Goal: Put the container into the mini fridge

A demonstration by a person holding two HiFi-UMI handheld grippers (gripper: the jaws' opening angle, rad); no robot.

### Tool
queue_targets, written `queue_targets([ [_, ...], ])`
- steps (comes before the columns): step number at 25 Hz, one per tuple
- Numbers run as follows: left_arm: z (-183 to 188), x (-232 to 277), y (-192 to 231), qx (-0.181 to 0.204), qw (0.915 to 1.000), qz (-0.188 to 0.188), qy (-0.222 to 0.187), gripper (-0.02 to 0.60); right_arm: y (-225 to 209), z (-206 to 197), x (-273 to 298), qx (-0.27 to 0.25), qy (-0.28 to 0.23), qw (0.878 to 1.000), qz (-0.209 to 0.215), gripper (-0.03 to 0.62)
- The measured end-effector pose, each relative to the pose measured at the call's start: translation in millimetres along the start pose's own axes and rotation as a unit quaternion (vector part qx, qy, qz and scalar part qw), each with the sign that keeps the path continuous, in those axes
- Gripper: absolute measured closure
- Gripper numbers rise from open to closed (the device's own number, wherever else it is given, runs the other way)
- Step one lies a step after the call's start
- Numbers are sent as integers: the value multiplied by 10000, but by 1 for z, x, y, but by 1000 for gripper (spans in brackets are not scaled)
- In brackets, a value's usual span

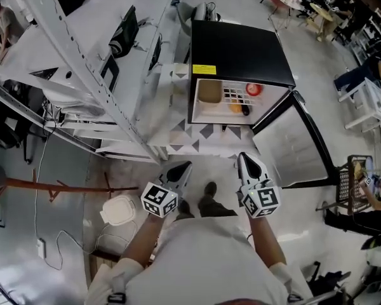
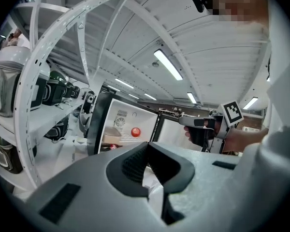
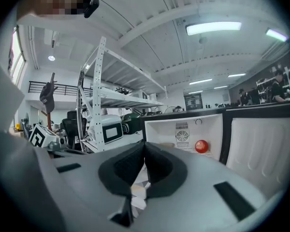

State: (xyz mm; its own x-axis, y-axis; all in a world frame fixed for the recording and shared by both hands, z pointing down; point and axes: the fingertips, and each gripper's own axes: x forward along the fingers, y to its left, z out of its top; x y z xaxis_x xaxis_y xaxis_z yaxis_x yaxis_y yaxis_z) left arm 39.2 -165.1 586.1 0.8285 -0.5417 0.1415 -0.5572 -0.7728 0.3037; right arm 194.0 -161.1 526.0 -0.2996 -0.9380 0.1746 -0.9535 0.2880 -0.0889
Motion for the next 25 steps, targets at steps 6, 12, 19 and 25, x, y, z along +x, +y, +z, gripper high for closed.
queue_targets([
  [6,16,2,-28,176,9994,-280,-107,577,-2,4,-28,19,-131,9998,-115,588],
  [12,32,3,-42,356,9991,-155,-189,577,-14,13,-42,140,-215,9997,40,588],
  [19,42,7,-47,438,9985,137,-287,577,-23,25,-45,-67,-249,9992,320,589],
  [25,51,10,-53,491,9978,206,-393,577,-35,31,-50,38,-360,9986,386,588],
])
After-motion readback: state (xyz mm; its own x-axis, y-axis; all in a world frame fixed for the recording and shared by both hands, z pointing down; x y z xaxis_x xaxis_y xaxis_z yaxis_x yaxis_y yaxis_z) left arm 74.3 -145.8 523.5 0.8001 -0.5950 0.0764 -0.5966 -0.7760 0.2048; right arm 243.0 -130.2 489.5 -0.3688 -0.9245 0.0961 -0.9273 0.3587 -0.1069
